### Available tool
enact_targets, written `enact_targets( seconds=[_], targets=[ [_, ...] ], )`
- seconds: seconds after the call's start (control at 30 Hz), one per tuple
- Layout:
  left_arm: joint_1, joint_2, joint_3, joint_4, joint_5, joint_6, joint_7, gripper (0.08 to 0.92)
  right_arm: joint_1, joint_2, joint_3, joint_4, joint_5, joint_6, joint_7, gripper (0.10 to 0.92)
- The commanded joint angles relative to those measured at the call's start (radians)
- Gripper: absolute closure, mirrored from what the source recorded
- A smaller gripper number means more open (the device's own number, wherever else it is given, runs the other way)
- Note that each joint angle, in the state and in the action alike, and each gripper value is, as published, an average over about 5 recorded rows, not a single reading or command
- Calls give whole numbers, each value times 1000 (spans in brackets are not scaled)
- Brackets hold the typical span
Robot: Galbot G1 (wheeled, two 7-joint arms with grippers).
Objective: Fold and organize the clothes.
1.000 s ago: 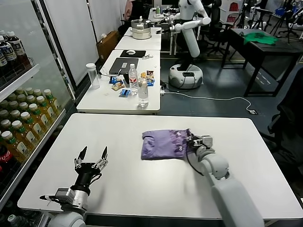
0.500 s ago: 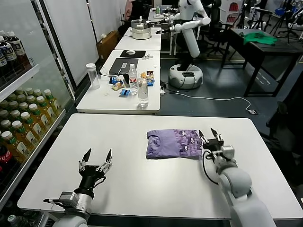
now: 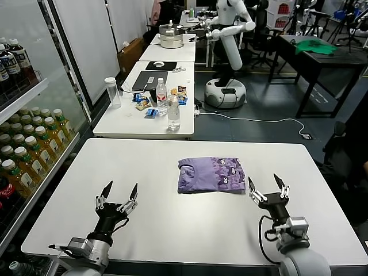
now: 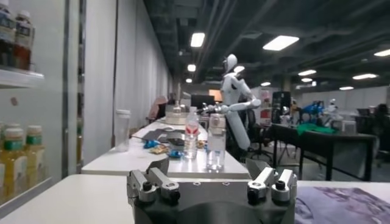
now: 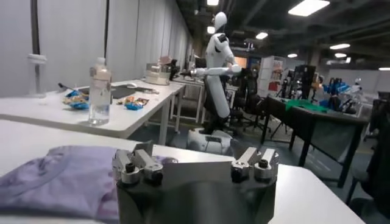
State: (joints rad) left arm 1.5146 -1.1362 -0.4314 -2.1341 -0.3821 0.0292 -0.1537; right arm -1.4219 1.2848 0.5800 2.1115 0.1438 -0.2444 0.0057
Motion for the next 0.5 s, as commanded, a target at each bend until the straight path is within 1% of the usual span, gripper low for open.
enact_targets(
  seconds=[0.03,0.5],
  targets=[
    [12,21,5,-28,-7,7,31,177,-119,41,35,55,-94,66,-2,203],
    [-7,31,5,-21,-11,12,41,177,-100,40,30,65,-92,52,55,203]
  ],
)
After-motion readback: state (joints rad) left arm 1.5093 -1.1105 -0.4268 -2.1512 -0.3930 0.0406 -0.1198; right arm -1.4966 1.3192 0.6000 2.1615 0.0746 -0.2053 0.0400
